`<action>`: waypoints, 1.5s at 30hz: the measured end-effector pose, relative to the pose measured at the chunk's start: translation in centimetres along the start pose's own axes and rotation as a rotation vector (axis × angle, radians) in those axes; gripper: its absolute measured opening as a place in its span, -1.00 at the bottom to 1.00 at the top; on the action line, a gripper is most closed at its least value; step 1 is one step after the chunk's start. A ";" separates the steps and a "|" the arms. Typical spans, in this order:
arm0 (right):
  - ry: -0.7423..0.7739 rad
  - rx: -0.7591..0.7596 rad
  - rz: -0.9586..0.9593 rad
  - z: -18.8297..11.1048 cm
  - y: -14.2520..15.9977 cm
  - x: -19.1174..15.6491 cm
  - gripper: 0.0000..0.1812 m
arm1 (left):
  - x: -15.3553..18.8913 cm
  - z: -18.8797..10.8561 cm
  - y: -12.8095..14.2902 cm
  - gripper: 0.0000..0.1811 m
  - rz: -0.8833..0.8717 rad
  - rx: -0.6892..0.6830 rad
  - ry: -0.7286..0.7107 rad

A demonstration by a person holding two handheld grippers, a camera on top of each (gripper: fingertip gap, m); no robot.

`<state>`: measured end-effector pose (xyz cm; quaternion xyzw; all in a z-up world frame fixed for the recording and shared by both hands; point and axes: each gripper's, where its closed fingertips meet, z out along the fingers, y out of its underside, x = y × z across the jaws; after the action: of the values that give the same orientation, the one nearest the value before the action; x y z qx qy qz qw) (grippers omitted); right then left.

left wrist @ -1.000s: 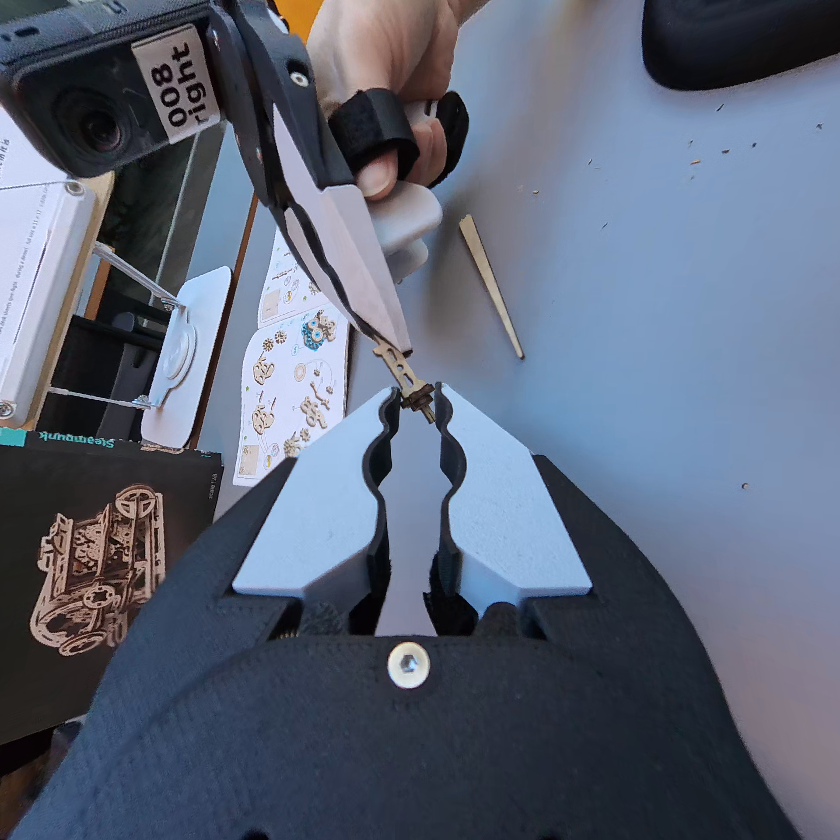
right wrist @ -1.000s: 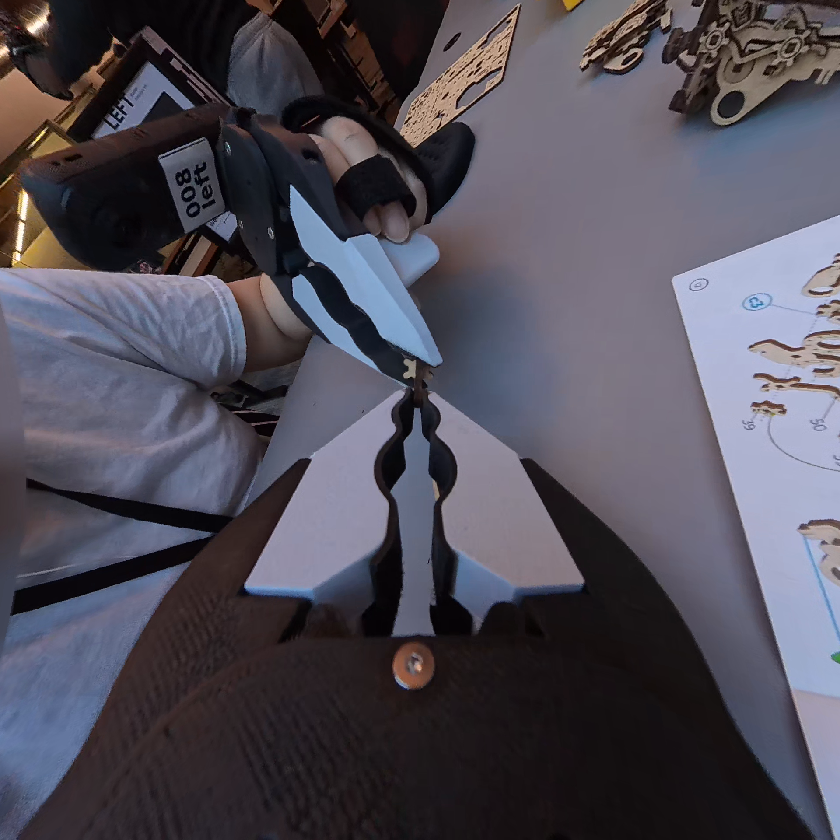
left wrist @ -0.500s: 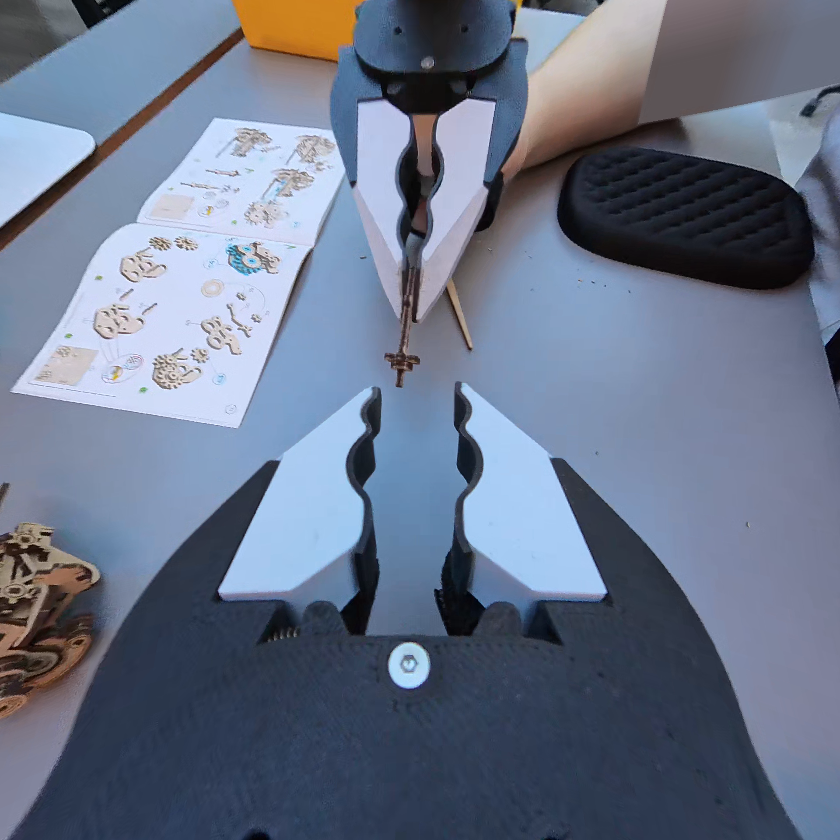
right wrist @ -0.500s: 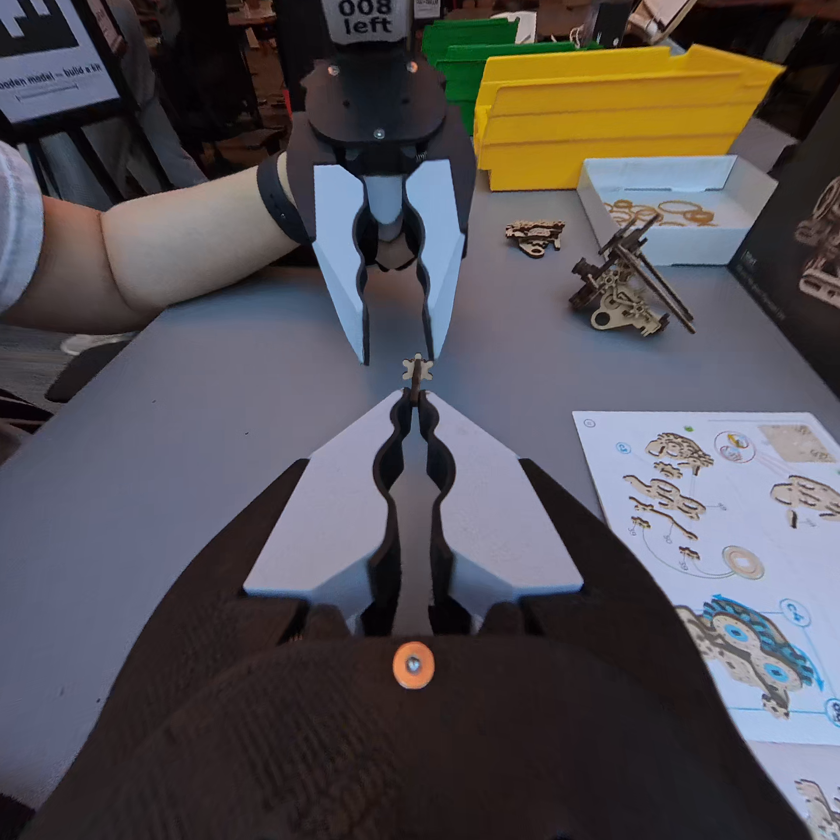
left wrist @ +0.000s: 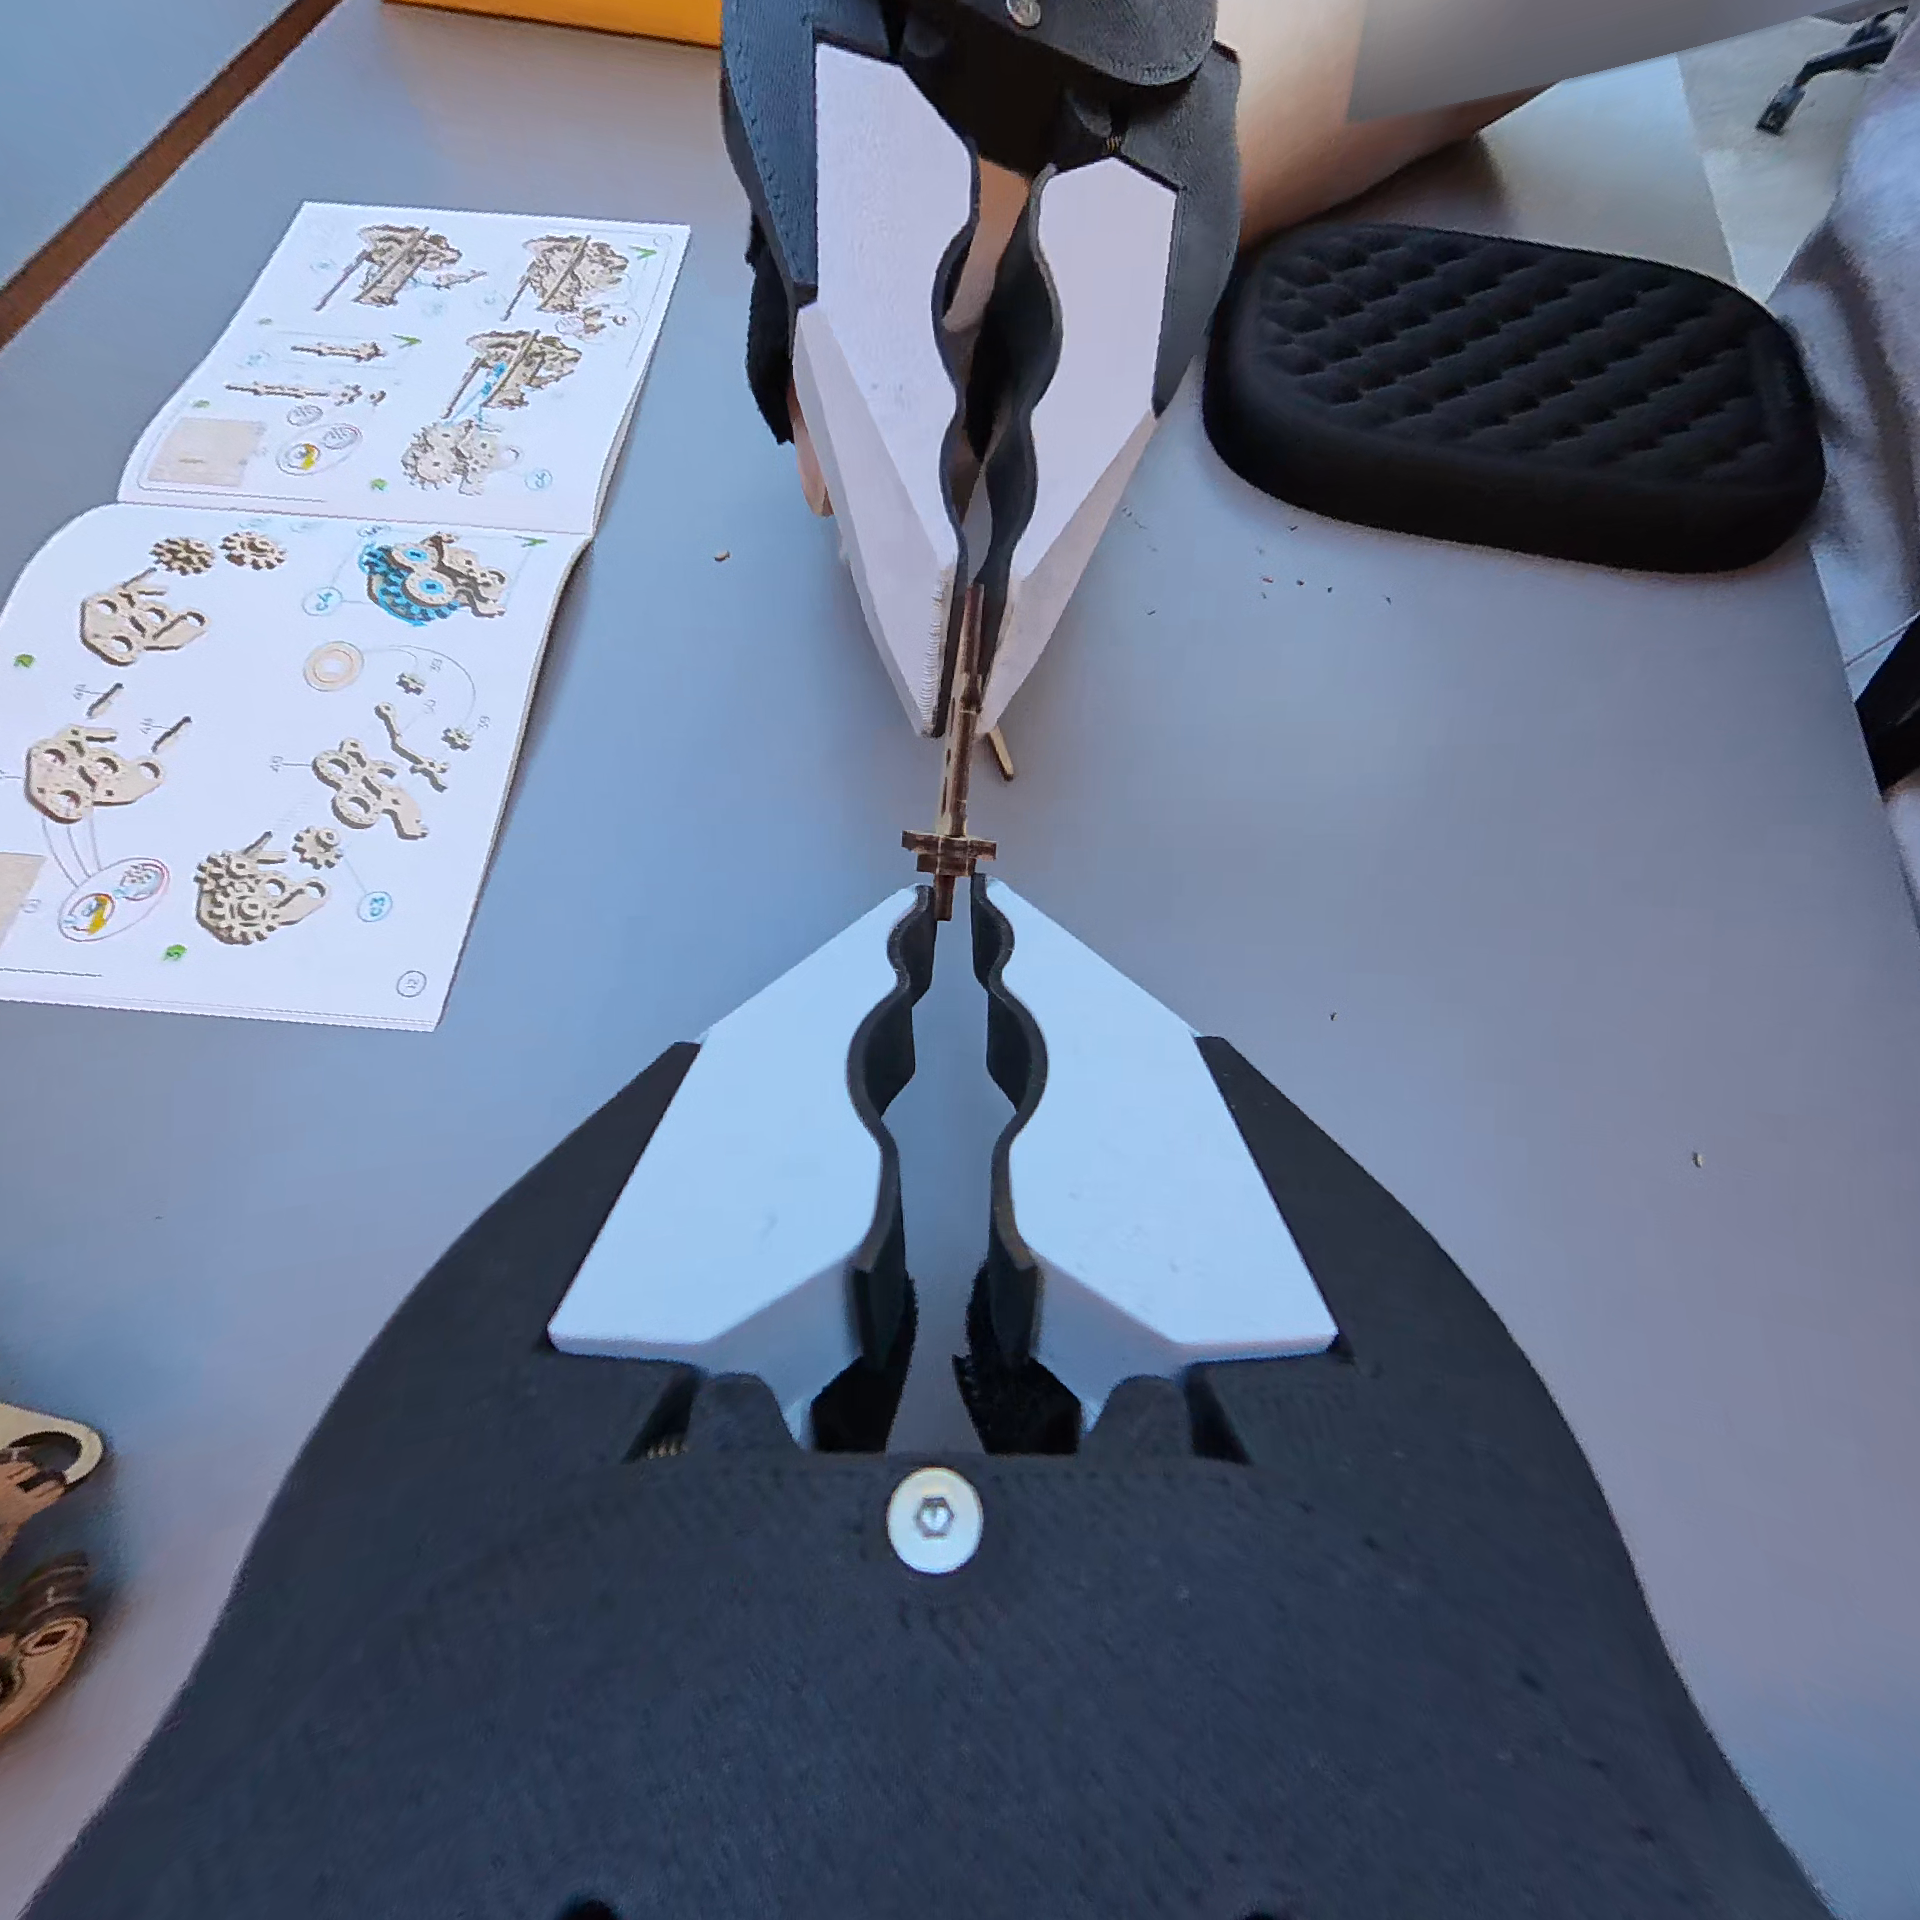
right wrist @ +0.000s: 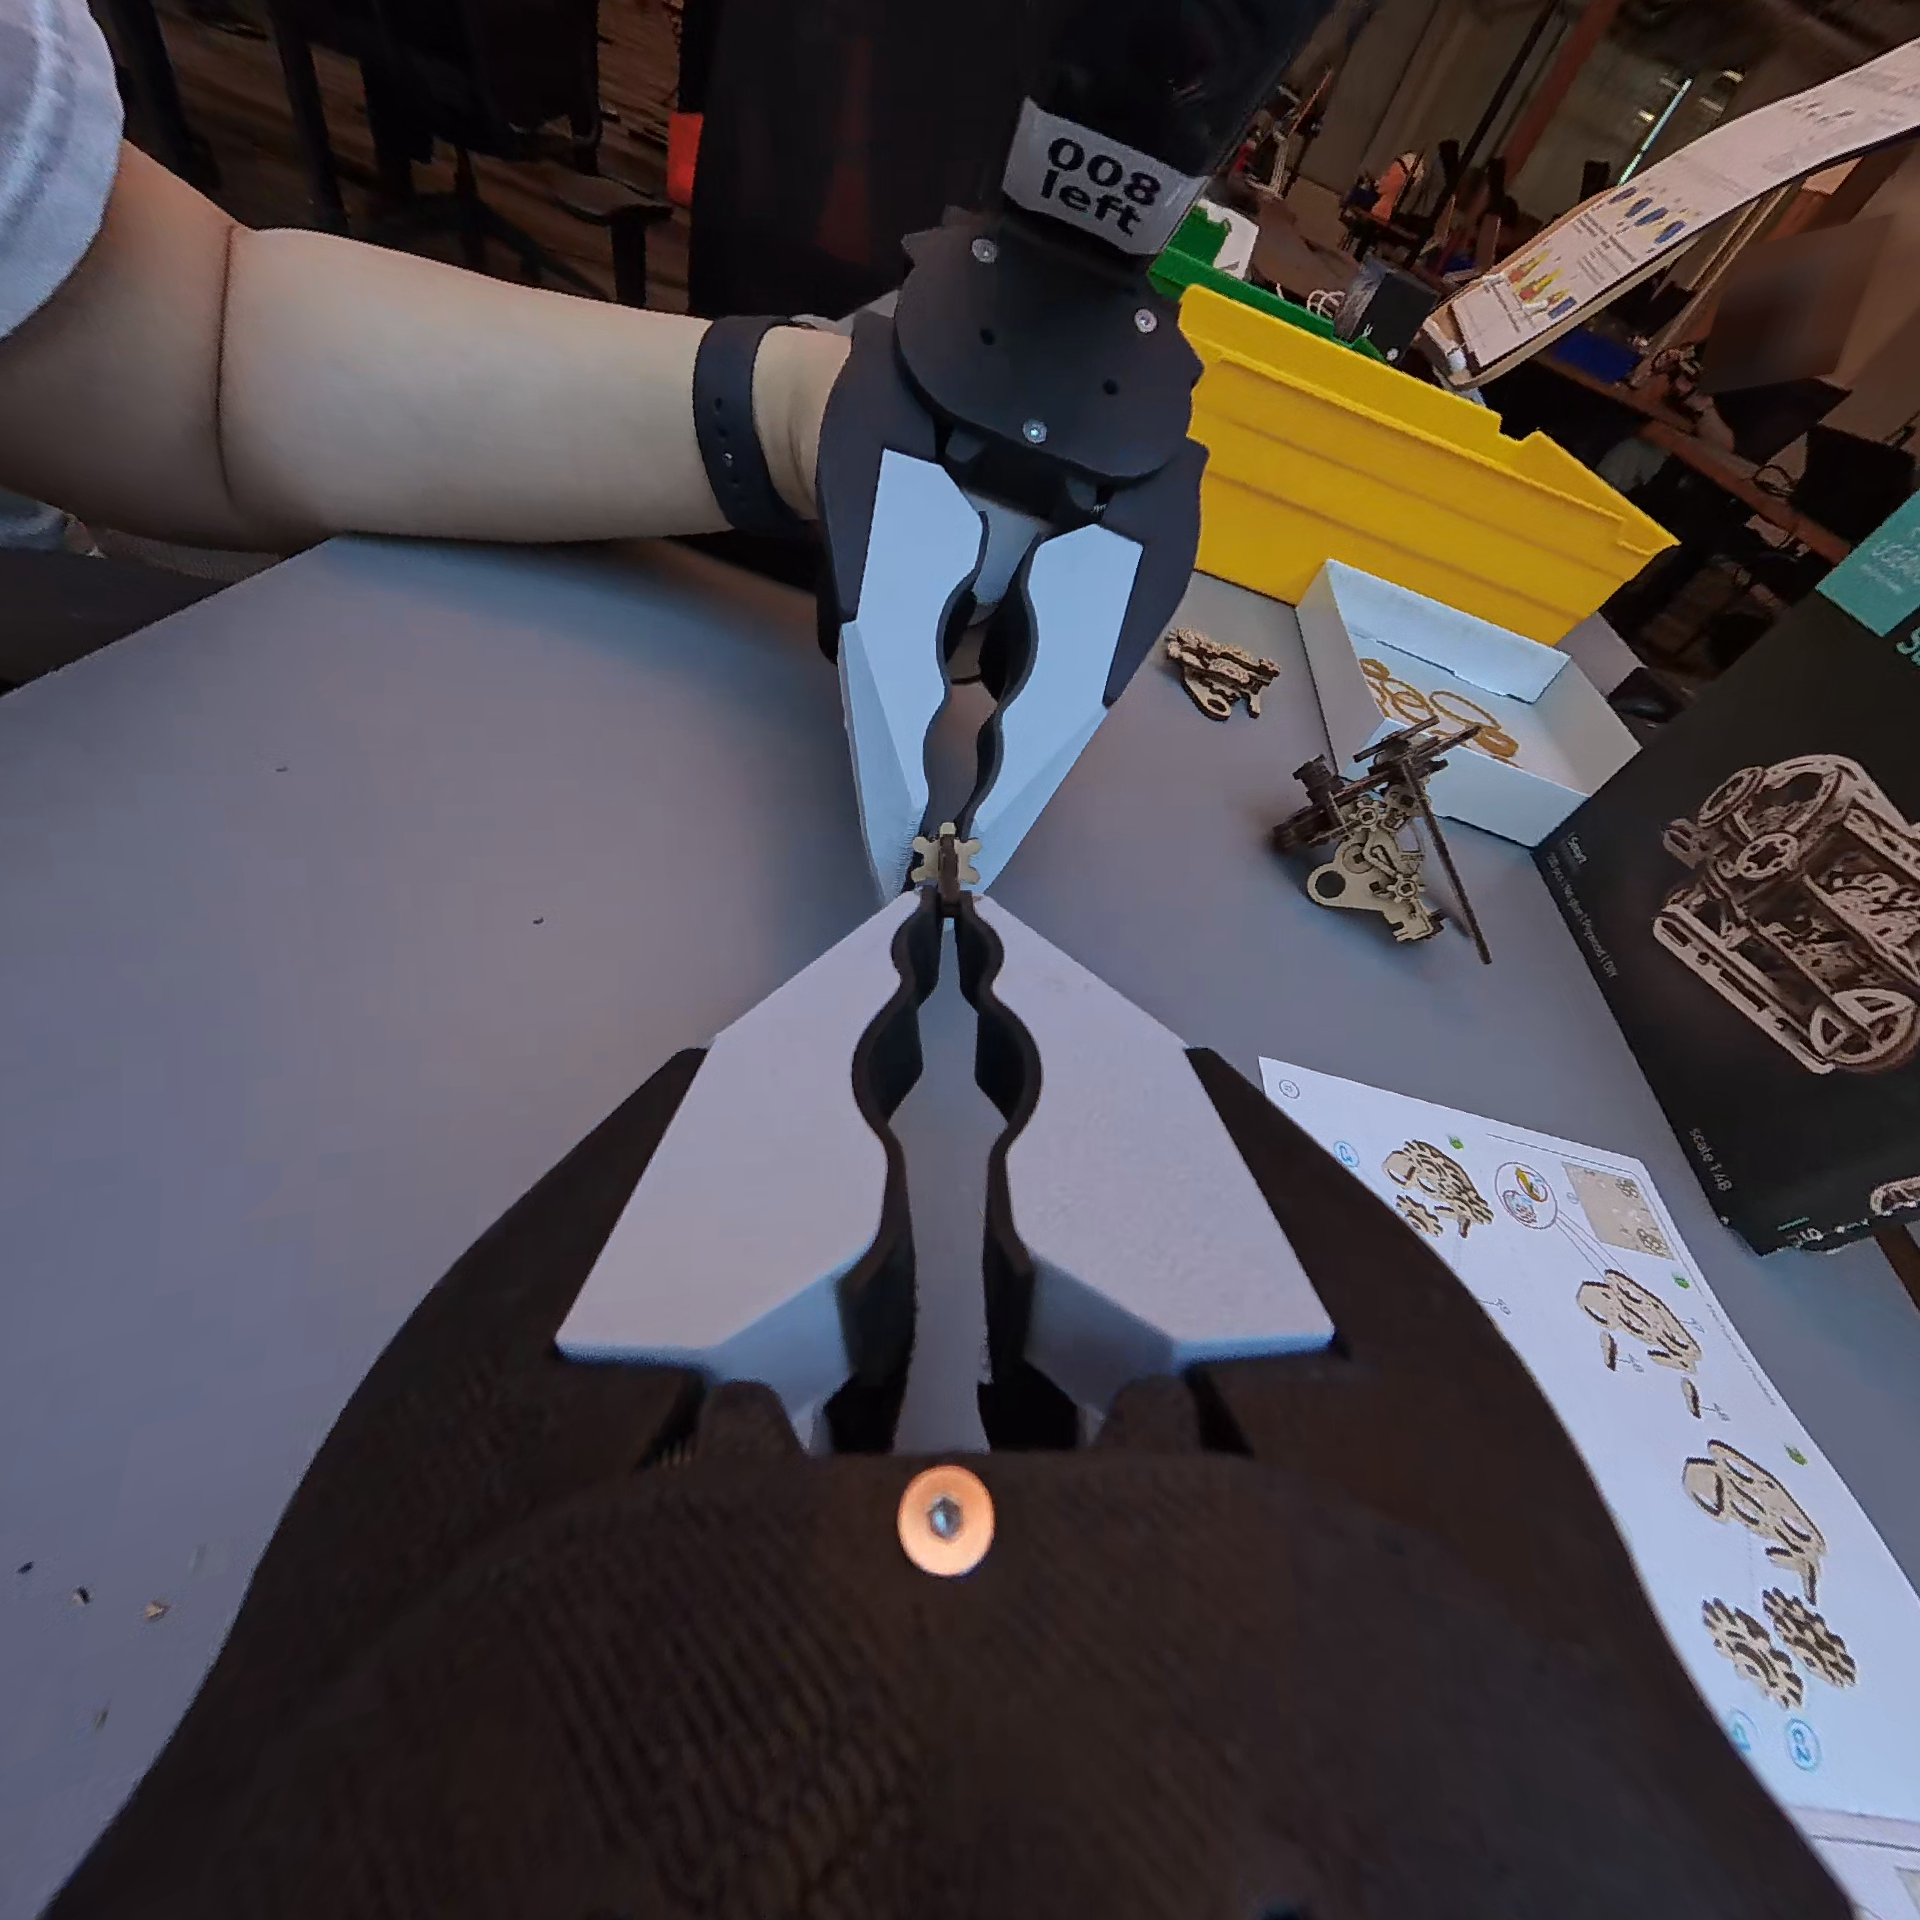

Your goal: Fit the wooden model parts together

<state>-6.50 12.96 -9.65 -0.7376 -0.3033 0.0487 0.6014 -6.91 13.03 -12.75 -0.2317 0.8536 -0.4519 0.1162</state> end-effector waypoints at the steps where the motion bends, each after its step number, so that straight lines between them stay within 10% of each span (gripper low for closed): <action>1: -0.009 0.011 0.013 -0.1 -0.1 0.0 -1.00 | 0.1 -0.1 -0.2 -0.96 0.004 0.007 0.000; 24: -0.071 0.107 0.209 -0.9 -0.5 1.0 -1.00 | -1.3 -1.6 -0.4 -1.00 0.007 0.012 -0.092; 32: -0.086 0.013 0.088 0.1 0.4 -0.6 -1.00 | -12.2 -10.8 3.4 -0.64 -0.318 0.063 -0.728; 45: -0.088 -0.005 0.042 0.5 0.4 -1.2 -1.00 | -16.9 -9.3 7.2 0.11 -0.628 0.046 -1.137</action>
<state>-7.54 12.76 -10.51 -0.7425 -0.3141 0.0930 0.5843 1.89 31.66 -13.59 -0.6708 0.5406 -0.2893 0.4172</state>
